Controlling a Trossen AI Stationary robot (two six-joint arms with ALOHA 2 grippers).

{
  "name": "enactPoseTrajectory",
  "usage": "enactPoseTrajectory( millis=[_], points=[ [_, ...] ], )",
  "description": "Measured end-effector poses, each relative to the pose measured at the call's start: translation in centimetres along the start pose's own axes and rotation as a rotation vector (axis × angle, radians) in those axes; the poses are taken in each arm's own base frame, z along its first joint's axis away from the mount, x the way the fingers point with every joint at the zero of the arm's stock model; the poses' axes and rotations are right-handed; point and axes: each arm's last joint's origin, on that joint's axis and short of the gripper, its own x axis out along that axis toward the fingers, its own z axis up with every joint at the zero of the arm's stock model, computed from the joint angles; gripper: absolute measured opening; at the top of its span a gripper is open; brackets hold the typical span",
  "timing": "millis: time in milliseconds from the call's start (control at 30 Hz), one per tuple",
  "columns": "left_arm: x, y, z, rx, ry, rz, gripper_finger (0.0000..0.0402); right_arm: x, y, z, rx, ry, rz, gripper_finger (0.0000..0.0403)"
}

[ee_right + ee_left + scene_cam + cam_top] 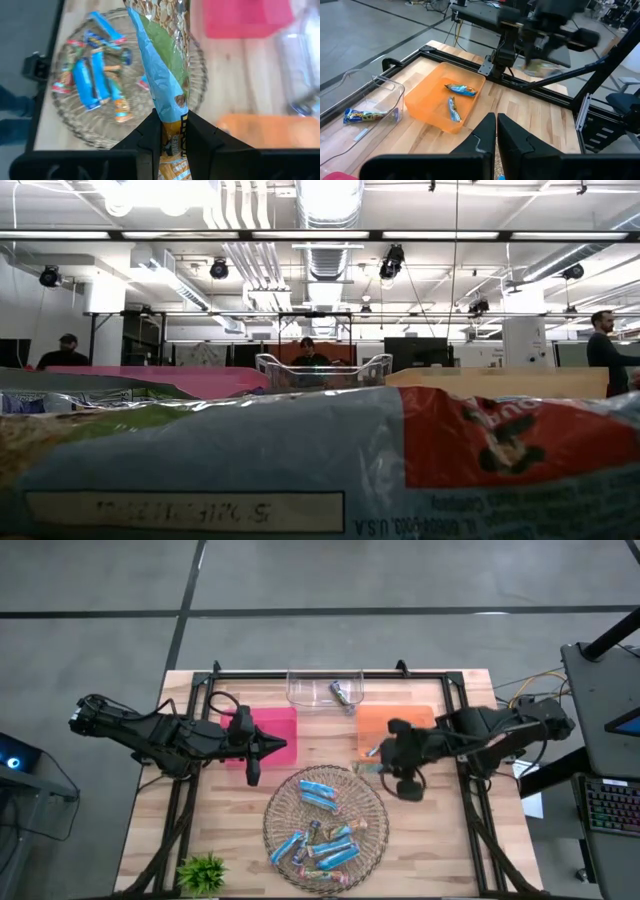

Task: Pick and place Granola Bars by type
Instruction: Put the yellow granola bar into the yellow bin

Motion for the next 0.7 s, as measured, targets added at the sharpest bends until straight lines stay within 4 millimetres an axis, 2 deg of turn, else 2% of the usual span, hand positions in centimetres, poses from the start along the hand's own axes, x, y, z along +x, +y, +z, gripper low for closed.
enactPoseTrajectory(
  millis=[300, 500, 700],
  points=[
    [0.0, 0.0, 0.0, 0.001, 0.001, 0.000, 0.0000, -0.1, -4.7, -2.3, 0.134, 0.011, -0.107, 0.0059],
    [0.0, 0.0, 0.0, 0.004, 0.001, 0.001, 0.0000, 0.0, -6.9, -4.9, 0.215, 0.037, -0.164, 0.0059],
    [0.0, 0.0, 0.0, 0.005, 0.001, 0.000, 0.0000, 0.8, -8.5, -7.2, 0.386, 0.025, -0.211, 0.0059]
  ],
)
